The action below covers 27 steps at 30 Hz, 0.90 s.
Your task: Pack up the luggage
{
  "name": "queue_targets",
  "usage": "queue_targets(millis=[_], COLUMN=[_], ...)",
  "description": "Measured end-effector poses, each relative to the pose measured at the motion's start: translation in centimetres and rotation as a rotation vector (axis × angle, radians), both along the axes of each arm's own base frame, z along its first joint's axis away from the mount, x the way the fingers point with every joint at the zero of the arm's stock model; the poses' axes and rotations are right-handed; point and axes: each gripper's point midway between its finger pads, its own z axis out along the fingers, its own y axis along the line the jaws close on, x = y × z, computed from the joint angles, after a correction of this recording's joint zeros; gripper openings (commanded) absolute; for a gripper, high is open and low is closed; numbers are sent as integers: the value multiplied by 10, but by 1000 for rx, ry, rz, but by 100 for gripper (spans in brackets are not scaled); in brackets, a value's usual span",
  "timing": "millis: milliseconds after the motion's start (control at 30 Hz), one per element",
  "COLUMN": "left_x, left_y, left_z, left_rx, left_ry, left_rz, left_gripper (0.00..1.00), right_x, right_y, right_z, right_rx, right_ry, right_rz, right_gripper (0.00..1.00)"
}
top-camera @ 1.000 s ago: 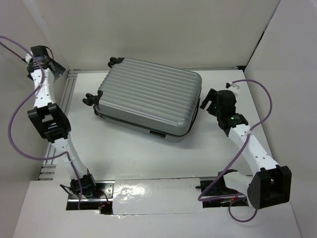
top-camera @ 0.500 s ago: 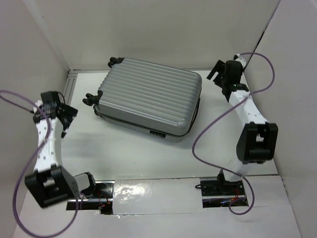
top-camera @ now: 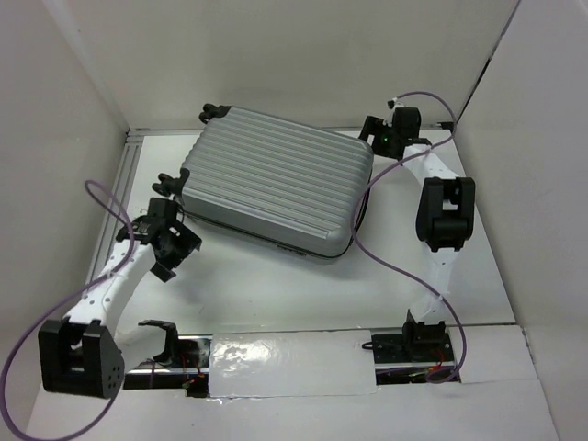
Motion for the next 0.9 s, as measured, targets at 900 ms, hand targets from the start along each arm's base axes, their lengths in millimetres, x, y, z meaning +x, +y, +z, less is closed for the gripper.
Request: queue_targets(millis=[900], left_x=[102], left_y=[-11], left_z=[-23], left_rx=[192], left_ry=[165], left_rz=[-60], left_gripper=[100], right_x=[-195], right_y=[80], right_z=[27], right_rx=[-138], right_ry=[-222], right_rz=[322], right_gripper=[91])
